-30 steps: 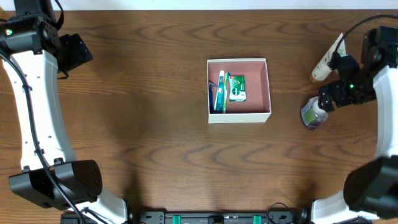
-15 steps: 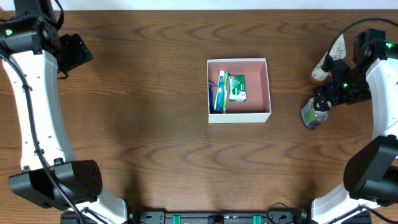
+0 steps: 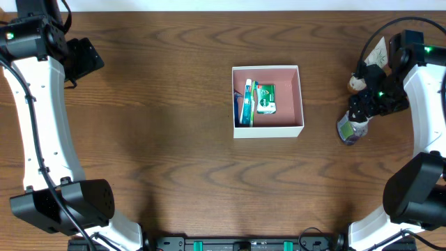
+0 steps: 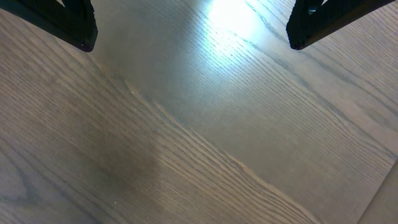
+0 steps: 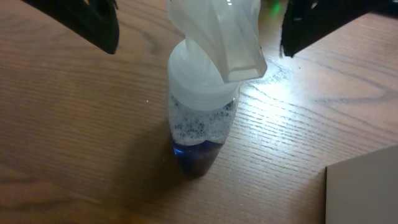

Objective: Pack container
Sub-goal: 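Lower the right gripper and grasp the foaming soap bottle, then lift the soap bottle and carry it over the box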

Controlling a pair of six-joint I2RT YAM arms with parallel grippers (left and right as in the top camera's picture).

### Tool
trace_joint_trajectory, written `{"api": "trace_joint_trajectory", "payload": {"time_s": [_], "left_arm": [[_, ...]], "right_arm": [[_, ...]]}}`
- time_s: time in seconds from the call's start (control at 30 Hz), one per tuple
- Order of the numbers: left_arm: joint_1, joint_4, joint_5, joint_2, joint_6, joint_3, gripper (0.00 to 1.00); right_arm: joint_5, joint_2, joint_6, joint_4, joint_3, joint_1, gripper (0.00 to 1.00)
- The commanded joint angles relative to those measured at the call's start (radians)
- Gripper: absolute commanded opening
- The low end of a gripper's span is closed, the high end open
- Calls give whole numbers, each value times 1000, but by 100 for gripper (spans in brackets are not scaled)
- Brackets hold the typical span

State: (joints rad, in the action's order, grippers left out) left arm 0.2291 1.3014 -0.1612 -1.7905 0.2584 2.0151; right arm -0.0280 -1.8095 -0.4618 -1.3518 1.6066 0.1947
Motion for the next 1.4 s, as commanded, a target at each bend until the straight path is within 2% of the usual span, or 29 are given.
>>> {"api": "trace_joint_trajectory", "payload": {"time_s": [0.0, 0.1, 0.27, 0.37, 0.6, 0.87, 1.2, 1.37], "left_arm": [[3, 3, -8, -7, 2, -9, 98], [3, 3, -8, -7, 2, -9, 98], [3, 3, -8, -7, 2, -9, 98], [3, 3, -8, -7, 2, -9, 98], [3, 3, -8, -7, 2, -9, 98], [3, 3, -8, -7, 2, -9, 98], [3, 3, -8, -7, 2, -9, 98], [3, 3, -8, -7, 2, -9, 98]], "right_arm": [[-6, -9, 5, 1, -5, -17, 73], [-6, -9, 5, -3, -5, -17, 56], [-6, -9, 5, -2, -5, -17, 54], [-6, -9, 5, -2, -5, -17, 45], [-12, -9, 13, -2, -5, -19, 36], [-26, -9, 22, -1, -5, -19, 31], [-34, -8, 159, 35, 2, -19, 27], [-76, -8, 224, 28, 64, -19, 24]]}}
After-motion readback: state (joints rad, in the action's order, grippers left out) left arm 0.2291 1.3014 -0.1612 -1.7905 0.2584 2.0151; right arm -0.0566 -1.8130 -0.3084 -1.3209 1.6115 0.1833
